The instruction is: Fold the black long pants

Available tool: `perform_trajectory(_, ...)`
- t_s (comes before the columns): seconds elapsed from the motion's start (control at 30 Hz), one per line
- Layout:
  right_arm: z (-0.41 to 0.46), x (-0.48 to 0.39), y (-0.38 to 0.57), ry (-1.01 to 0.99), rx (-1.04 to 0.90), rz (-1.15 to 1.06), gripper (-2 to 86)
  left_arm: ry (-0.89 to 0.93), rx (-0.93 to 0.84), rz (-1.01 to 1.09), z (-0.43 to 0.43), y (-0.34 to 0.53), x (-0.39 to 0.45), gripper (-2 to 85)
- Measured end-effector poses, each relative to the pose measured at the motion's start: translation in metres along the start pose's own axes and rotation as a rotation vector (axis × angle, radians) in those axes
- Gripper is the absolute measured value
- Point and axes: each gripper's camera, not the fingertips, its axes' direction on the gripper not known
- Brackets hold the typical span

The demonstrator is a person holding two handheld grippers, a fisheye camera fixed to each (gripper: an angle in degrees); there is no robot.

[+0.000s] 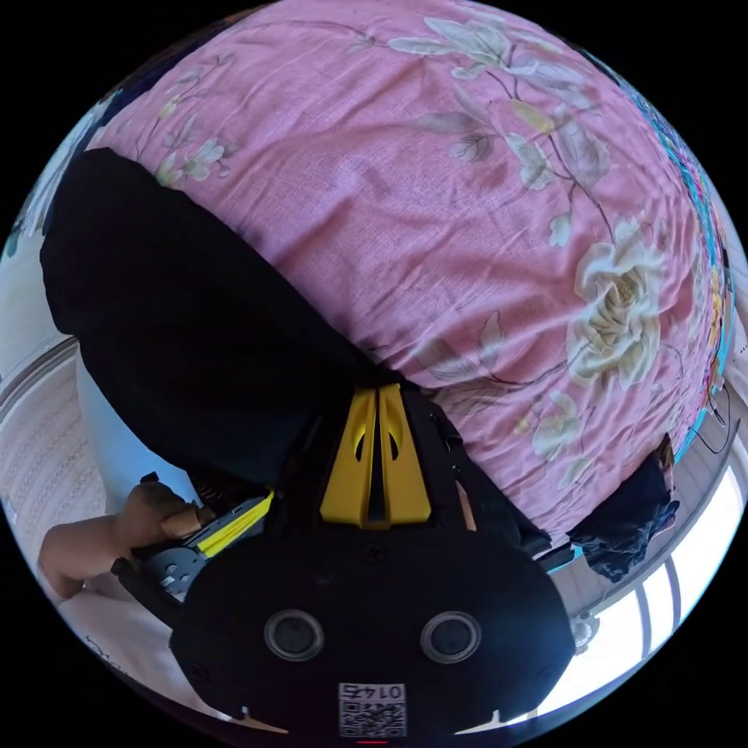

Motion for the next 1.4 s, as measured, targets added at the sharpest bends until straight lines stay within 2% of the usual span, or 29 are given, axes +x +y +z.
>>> perform_trajectory(0.13,0.009,0.021,0.1,-0.064,0.284,0.052,-0.3,0.009,0.044,-0.049,-0.01,-0.004,0.002,-1.0)
perform_trajectory(0.3,0.034,0.067,0.279,-0.374,0.705,0.233,-0.2,0.087,0.166,-0.154,-0.035,0.0,-0.001,-1.0)
perform_trajectory(0.47,0.136,0.123,0.499,-0.53,0.964,0.688,0.8,0.116,0.243,-0.242,-0.056,-0.013,-0.006,-0.8)
perform_trajectory(0.67,0.233,0.151,0.657,-0.562,1.049,1.049,6.4,0.151,0.285,-0.197,-0.067,-0.082,-0.012,2.4)
perform_trajectory(0.87,0.277,0.156,0.741,-0.448,1.22,1.321,13.3,0.241,0.241,-0.109,-0.068,-0.174,-0.005,5.1)
perform_trajectory(0.97,0.296,0.165,0.763,-0.35,1.204,1.435,13.5,0.278,0.25,-0.092,-0.07,-0.213,-0.001,5.2)
perform_trajectory(1.1,0.322,0.178,0.789,-0.354,1.229,1.505,13.6,0.28,0.262,-0.06,-0.074,-0.259,0.002,6.2)
perform_trajectory(1.23,0.338,0.184,0.817,-0.275,1.191,1.56,13.4,0.299,0.257,-0.058,-0.081,-0.318,0.004,6.5)
perform_trajectory(1.4,0.359,0.197,0.84,-0.365,1.161,1.52,11.7,0.298,0.271,0.007,-0.083,-0.383,0.022,7.5)
